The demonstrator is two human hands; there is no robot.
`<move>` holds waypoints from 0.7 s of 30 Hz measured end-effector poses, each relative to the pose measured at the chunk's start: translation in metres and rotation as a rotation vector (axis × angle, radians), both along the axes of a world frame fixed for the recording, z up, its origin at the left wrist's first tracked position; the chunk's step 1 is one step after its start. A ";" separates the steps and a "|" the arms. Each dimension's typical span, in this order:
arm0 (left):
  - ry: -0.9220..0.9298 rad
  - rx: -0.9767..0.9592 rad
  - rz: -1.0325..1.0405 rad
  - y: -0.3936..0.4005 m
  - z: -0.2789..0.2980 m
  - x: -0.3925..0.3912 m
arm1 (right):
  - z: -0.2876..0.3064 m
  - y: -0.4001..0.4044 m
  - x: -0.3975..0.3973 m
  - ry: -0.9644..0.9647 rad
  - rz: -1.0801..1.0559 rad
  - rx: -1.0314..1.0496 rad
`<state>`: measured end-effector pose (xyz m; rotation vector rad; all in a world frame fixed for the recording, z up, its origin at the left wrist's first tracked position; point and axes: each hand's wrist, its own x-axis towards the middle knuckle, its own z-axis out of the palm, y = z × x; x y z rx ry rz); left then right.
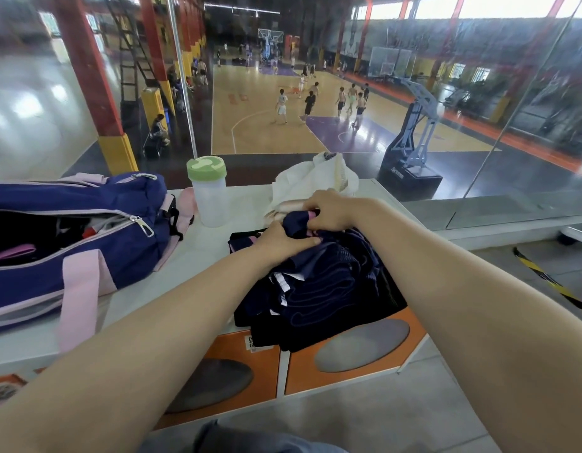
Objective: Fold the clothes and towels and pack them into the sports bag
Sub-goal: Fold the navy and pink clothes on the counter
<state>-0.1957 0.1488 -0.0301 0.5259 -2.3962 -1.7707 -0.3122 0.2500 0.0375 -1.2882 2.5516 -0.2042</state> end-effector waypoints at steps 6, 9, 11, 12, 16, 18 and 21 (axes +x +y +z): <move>-0.012 0.251 -0.112 0.004 0.020 0.022 | 0.042 0.013 0.012 -0.035 0.000 -0.228; 0.059 0.286 -0.135 0.007 0.027 0.033 | 0.064 0.021 0.020 0.006 0.013 -0.332; 0.139 0.322 -0.139 0.009 0.031 0.039 | 0.077 0.025 0.026 0.057 0.033 -0.413; 0.160 0.360 -0.148 0.009 0.033 0.042 | 0.082 0.026 0.027 0.070 0.033 -0.445; 0.197 0.494 -0.176 0.013 0.049 0.056 | 0.098 0.027 0.040 0.065 0.055 -0.535; 0.184 0.609 -0.159 0.013 0.056 0.066 | 0.104 0.023 0.045 0.065 0.082 -0.561; 0.160 0.872 -0.139 0.006 0.064 0.086 | 0.116 0.018 0.061 0.034 0.082 -0.616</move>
